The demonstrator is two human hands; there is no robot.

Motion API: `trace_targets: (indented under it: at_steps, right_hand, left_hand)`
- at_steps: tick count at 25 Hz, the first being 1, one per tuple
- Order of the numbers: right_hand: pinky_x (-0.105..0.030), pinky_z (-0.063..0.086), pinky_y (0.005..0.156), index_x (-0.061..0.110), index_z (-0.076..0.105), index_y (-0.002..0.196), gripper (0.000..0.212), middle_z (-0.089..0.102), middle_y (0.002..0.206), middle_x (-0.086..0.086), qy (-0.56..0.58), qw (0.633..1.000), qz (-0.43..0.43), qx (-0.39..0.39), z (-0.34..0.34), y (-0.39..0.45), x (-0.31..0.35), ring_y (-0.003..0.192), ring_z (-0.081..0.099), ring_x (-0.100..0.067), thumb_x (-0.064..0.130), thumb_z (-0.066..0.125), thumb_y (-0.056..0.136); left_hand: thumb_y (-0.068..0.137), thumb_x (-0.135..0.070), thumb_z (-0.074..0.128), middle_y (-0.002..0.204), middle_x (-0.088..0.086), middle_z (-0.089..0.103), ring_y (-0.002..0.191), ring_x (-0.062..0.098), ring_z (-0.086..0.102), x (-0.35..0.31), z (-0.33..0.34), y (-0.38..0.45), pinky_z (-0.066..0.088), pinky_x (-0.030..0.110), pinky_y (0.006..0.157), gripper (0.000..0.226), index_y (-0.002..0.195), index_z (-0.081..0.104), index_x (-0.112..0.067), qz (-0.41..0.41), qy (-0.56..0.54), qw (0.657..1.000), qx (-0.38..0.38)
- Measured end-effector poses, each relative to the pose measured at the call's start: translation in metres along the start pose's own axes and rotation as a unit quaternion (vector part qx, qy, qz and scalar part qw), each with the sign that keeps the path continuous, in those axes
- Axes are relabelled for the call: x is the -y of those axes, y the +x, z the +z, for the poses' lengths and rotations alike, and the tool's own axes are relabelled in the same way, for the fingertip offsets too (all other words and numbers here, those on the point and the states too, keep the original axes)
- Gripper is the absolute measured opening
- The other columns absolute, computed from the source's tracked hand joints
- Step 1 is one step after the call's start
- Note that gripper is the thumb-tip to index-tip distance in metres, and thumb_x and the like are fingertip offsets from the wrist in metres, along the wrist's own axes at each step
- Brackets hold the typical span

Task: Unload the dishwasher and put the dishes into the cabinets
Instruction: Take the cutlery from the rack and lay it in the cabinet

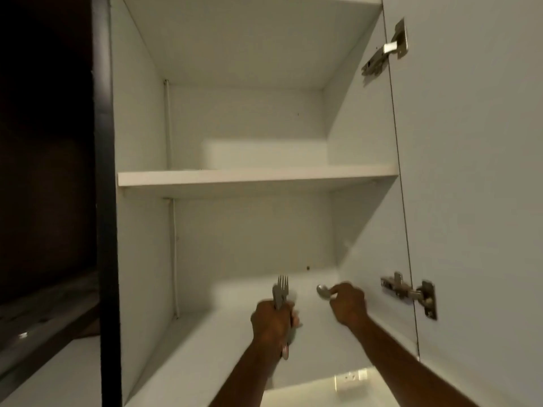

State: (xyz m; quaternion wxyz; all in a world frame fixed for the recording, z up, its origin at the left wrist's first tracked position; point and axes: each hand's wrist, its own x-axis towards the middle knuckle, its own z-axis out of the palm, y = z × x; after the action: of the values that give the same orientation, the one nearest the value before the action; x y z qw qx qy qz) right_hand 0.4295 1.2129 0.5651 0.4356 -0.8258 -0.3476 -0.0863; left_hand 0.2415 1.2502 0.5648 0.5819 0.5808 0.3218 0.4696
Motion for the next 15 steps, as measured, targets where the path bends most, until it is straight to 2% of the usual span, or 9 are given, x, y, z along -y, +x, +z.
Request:
trace_targets:
  at_steps: [2, 6, 8, 10, 12, 15]
  right_hand:
    - [-0.031, 0.052, 0.1, 0.01, 0.072, 0.119, 0.028, 0.07, 0.129, -0.008, -0.047, 0.999, 0.006, 0.007, 0.001, 0.005, -0.008, 0.122, 0.067, -0.028, 0.026, 0.053, 0.106]
    - [-0.035, 0.052, 0.086, 0.002, 0.071, 0.115, 0.025, 0.072, 0.116, -0.017, -0.092, 0.994, -0.008, 0.052, -0.006, 0.006, -0.012, 0.112, 0.068, -0.034, 0.015, 0.055, 0.102]
    - [-0.031, 0.053, 0.084, 0.004, 0.072, 0.114, 0.025, 0.072, 0.116, -0.015, -0.121, 0.991, -0.019, 0.044, -0.005, 0.0, -0.011, 0.11, 0.07, -0.031, 0.018, 0.053, 0.104]
    - [-0.027, 0.054, 0.083, 0.007, 0.072, 0.107, 0.028, 0.074, 0.111, -0.01, -0.147, 0.989, -0.019, 0.012, -0.006, -0.006, -0.01, 0.106, 0.073, -0.025, 0.029, 0.055, 0.107]
    - [-0.025, 0.052, 0.078, 0.008, 0.073, 0.093, 0.029, 0.078, 0.101, -0.008, -0.098, 0.994, -0.027, -0.026, -0.006, -0.008, -0.008, 0.1, 0.075, -0.025, 0.034, 0.063, 0.103]
    - [-0.026, 0.053, 0.086, 0.01, 0.082, 0.09, 0.013, 0.08, 0.091, -0.003, 0.081, 0.98, -0.131, -0.123, -0.009, -0.02, 0.001, 0.089, 0.075, -0.018, 0.022, 0.077, 0.093]
  left_hand:
    - [0.097, -0.016, 0.071, 0.07, 0.013, 0.073, 0.061, 0.02, 0.069, 0.0, -0.001, 0.0, 0.058, 0.021, 0.053, 0.024, 0.091, 0.076, 0.007, 0.01, 0.026, 1.0, -0.012]
    - [0.098, -0.012, 0.069, 0.069, 0.01, 0.07, 0.051, 0.01, 0.066, 0.002, -0.003, -0.005, 0.052, 0.014, 0.049, 0.02, 0.094, 0.076, 0.006, 0.004, 0.059, 0.998, -0.006]
    - [0.098, -0.014, 0.068, 0.07, 0.008, 0.071, 0.051, 0.008, 0.066, 0.006, -0.006, -0.005, 0.051, 0.013, 0.049, 0.02, 0.094, 0.077, 0.004, 0.008, 0.068, 0.997, -0.019]
    - [0.099, -0.014, 0.068, 0.072, 0.007, 0.072, 0.05, 0.005, 0.065, 0.005, -0.005, -0.005, 0.047, 0.01, 0.046, 0.019, 0.094, 0.078, 0.001, 0.014, 0.074, 0.997, -0.033]
    - [0.099, -0.015, 0.067, 0.073, 0.005, 0.073, 0.048, 0.002, 0.065, 0.003, -0.006, -0.006, 0.044, 0.008, 0.044, 0.019, 0.095, 0.079, -0.001, 0.017, 0.08, 0.996, -0.045]
    - [0.097, -0.024, 0.07, 0.069, -0.001, 0.07, 0.051, 0.001, 0.065, 0.004, -0.011, -0.005, 0.045, 0.012, 0.047, 0.02, 0.091, 0.079, -0.008, 0.033, 0.091, 0.993, -0.063]
